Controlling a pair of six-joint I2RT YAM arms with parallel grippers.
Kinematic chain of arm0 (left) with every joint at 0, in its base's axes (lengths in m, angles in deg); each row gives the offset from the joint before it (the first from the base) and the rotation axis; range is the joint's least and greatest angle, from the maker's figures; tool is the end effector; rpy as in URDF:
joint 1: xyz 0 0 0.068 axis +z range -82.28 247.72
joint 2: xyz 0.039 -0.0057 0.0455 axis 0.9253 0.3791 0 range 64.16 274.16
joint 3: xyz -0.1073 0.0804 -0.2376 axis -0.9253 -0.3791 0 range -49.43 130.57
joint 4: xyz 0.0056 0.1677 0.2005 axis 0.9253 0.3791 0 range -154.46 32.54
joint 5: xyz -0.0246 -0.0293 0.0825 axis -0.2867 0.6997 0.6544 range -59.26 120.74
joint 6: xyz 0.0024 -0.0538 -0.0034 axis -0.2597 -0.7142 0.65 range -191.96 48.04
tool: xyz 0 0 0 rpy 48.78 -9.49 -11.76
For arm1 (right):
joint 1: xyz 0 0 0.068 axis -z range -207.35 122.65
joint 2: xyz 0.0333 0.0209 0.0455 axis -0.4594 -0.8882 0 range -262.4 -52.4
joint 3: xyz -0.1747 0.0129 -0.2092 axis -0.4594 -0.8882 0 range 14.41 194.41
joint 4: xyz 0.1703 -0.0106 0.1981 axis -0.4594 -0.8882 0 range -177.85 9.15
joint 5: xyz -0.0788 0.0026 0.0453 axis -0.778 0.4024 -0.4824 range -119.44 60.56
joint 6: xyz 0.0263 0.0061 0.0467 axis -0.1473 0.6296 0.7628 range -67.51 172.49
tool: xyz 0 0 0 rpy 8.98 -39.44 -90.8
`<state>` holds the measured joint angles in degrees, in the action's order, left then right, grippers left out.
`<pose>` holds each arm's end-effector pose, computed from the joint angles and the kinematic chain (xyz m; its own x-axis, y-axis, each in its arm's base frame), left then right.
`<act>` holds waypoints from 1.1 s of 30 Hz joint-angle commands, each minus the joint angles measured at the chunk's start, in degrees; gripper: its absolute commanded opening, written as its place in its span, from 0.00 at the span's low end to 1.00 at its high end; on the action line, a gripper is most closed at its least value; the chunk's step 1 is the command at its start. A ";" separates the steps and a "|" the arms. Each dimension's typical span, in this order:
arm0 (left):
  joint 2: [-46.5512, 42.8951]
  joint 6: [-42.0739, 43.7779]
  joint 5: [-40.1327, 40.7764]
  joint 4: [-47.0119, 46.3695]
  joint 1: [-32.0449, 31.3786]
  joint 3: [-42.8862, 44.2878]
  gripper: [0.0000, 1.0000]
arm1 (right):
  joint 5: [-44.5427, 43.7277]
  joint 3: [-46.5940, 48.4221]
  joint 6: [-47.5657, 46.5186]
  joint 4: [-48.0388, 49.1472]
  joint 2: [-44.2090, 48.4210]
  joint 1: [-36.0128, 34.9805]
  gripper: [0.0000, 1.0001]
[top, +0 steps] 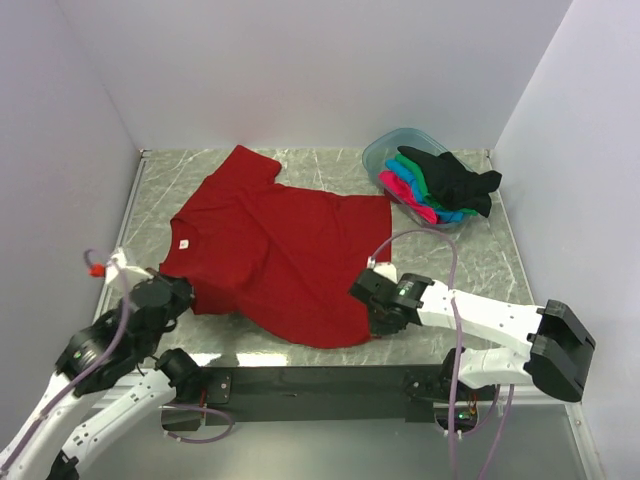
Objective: Fold and stack the t-shirts
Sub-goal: Fold the flattened tshirt in 1/3 of the way
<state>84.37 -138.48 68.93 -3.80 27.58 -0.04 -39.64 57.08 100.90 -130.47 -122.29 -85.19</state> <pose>0.0478 -0.0115 0.3233 -0.2541 -0.7286 -0.6360 -0.3247 0.6837 -0.6535 0.1114 0.1654 0.1966 -0.9511 -0.1299 -0.2801 -0.1513 0.9869 0.0559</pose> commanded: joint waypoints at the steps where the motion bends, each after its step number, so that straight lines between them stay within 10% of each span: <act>1: 5.35 3.93 -1.55 -7.20 0.24 -2.01 0.01 | -4.04 3.55 -3.83 1.63 0.80 3.69 0.00; 13: 27.41 17.03 2.94 -26.99 2.87 -1.84 0.01 | -0.18 11.02 -19.31 11.56 -7.80 19.86 0.00; 33: 42.98 33.65 -17.71 -44.92 27.74 2.99 0.00 | 4.48 21.75 -26.69 13.41 -20.02 30.94 0.00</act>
<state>125.89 -107.73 54.85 -43.90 53.17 -0.04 -35.44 76.49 75.87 -118.06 -141.26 -55.84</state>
